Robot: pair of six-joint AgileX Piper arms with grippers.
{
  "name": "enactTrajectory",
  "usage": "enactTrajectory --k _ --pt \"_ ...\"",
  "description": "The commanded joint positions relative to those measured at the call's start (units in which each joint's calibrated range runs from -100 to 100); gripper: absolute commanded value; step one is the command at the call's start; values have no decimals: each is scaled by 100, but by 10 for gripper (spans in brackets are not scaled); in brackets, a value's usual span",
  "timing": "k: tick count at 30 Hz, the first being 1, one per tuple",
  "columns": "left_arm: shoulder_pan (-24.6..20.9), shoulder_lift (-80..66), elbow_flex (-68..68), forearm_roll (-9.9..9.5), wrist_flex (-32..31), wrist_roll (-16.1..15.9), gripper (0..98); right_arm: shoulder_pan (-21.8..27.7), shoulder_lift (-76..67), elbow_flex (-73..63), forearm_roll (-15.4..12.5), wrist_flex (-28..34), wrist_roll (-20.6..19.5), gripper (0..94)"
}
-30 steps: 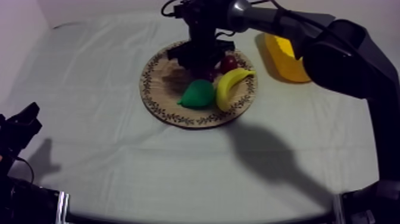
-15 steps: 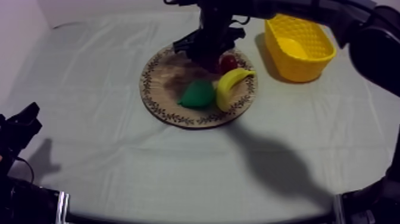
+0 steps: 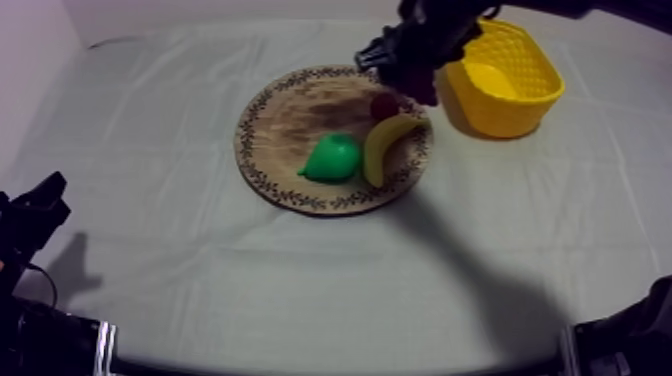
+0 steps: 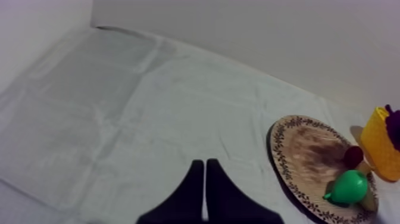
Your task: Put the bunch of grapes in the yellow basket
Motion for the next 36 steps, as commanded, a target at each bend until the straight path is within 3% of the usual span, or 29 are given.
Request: enactTrajectory --k 1,10,16,27,36 --pt "1 0 -3 2 -2 -2 1 141 -773 661 -11 -6 55 347" --pt "1 0 -3 2 -2 -2 1 640 -2387 2047 68 203 80 339" --pt "1 0 -3 2 -2 -2 1 957 -2729 2235 35 352 -35 329" --pt "1 0 -3 2 -2 -2 1 1400 -2021 1334 277 284 -255 329" --pt "1 0 -3 2 -2 -2 1 1589 -659 -243 239 110 -136 319"
